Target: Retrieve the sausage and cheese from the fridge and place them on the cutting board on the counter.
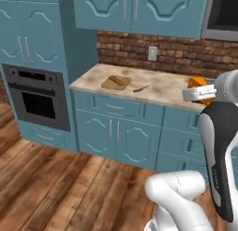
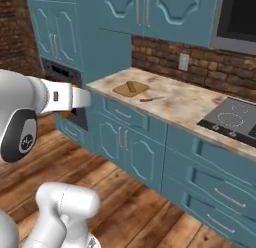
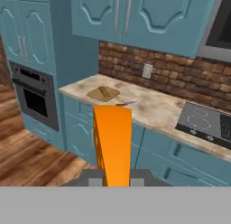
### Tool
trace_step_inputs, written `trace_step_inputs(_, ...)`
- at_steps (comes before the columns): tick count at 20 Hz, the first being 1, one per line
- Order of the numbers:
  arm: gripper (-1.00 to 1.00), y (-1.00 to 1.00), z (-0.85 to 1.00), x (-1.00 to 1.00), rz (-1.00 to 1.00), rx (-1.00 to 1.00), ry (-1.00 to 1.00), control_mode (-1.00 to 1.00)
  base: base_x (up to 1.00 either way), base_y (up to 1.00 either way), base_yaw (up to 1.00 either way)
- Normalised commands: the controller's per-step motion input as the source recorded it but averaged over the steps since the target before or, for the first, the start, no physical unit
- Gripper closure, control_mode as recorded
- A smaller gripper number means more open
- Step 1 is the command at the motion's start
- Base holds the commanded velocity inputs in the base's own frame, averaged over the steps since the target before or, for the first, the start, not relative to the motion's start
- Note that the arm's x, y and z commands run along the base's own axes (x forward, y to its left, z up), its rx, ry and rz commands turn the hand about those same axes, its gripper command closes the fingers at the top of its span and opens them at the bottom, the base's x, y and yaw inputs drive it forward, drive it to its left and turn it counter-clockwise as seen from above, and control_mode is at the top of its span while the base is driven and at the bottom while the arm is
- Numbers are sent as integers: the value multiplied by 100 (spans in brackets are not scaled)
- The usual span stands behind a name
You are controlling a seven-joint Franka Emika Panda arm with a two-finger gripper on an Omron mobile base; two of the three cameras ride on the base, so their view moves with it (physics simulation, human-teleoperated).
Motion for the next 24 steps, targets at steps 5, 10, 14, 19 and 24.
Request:
trace_step_inputs(5,100,0,0,0,0,0,0,100,100,68,-35)
trace_step_inputs(10,100,0,0,0,0,0,0,100,100,68,-31)
trace_step_inputs(14,100,0,0,0,0,0,0,100,100,63,-28)
trace_step_inputs(19,100,0,0,0,0,0,0,100,100,29,-27)
trace_step_inputs(24,100,0,0,0,0,0,0,100,97,1,-26)
